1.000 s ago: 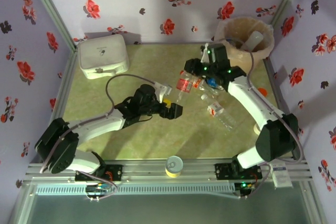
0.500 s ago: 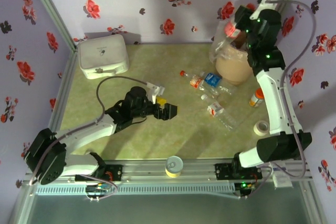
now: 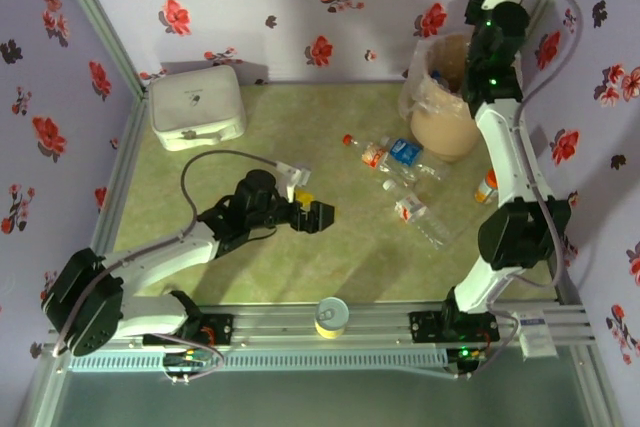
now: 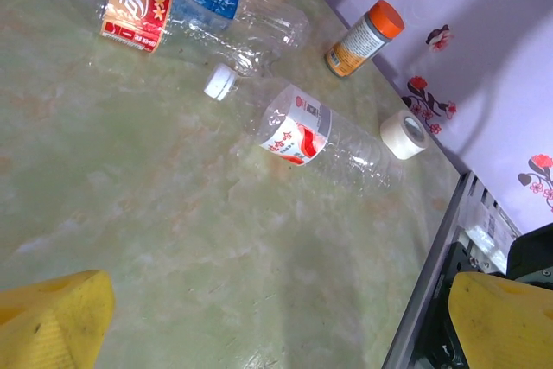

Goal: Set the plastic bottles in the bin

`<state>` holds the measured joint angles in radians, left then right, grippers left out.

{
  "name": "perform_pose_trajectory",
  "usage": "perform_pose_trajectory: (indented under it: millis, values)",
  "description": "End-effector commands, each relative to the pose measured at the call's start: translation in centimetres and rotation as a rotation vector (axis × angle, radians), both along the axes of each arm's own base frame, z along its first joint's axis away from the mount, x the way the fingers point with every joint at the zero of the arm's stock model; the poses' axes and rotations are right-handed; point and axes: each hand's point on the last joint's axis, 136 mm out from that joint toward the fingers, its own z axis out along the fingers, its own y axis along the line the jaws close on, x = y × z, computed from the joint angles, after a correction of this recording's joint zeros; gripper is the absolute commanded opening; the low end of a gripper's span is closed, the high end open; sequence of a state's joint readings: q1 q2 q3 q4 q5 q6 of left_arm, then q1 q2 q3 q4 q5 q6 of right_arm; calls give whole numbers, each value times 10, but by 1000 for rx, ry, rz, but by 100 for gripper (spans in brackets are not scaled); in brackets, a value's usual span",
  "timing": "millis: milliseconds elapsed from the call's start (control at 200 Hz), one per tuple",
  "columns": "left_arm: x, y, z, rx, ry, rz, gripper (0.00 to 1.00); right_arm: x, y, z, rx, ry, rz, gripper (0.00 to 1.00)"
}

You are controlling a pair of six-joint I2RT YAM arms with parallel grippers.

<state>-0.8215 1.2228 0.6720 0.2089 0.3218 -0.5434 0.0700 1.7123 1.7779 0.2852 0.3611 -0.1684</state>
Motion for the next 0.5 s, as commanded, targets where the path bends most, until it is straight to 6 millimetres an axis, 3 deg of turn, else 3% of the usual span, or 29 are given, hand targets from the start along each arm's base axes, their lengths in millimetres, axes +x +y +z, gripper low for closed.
perform_pose_trajectory:
  millis: [0, 250, 495]
  values:
    - [0, 6, 7, -19, -16, 21, 100, -7, -4, 7, -35, -82, -48, 4]
    - [1, 14, 5, -3, -18, 49, 100, 15, -9, -61, -78, 13, -90, 3]
    - [5, 11, 3, 9, -14, 50, 100, 28, -19, -117, 32, 160, -56, 2]
